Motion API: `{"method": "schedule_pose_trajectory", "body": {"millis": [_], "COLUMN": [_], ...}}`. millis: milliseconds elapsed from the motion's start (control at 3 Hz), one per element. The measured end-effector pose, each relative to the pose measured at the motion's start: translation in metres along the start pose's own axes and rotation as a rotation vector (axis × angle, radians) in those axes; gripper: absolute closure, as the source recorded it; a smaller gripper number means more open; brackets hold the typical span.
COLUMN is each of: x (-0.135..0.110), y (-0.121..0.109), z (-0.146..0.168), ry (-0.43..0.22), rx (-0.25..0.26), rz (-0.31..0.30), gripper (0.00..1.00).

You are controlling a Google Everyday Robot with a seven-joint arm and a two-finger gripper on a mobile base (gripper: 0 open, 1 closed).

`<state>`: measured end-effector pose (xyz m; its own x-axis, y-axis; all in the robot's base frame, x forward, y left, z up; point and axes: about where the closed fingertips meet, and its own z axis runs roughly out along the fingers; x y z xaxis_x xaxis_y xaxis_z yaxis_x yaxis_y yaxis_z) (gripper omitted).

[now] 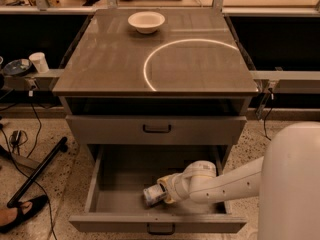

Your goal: Pick blue plastic bottle from middle drawer and place on counter

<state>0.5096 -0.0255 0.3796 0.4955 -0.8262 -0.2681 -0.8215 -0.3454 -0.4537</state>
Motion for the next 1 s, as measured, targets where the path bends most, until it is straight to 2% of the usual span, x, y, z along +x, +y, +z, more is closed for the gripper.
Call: {"method": "schedule_pose_trajectory", "body": {"millis": [667, 1000], "x": [0.001, -0.001], "y": [-0.007, -0.029], "z": [-0.008, -0.027], "ry": [0.017, 0.050], "rx": [0.006, 0.011], "rz": [-0.006, -0.042], "gripper": [1.00, 1.00]}}
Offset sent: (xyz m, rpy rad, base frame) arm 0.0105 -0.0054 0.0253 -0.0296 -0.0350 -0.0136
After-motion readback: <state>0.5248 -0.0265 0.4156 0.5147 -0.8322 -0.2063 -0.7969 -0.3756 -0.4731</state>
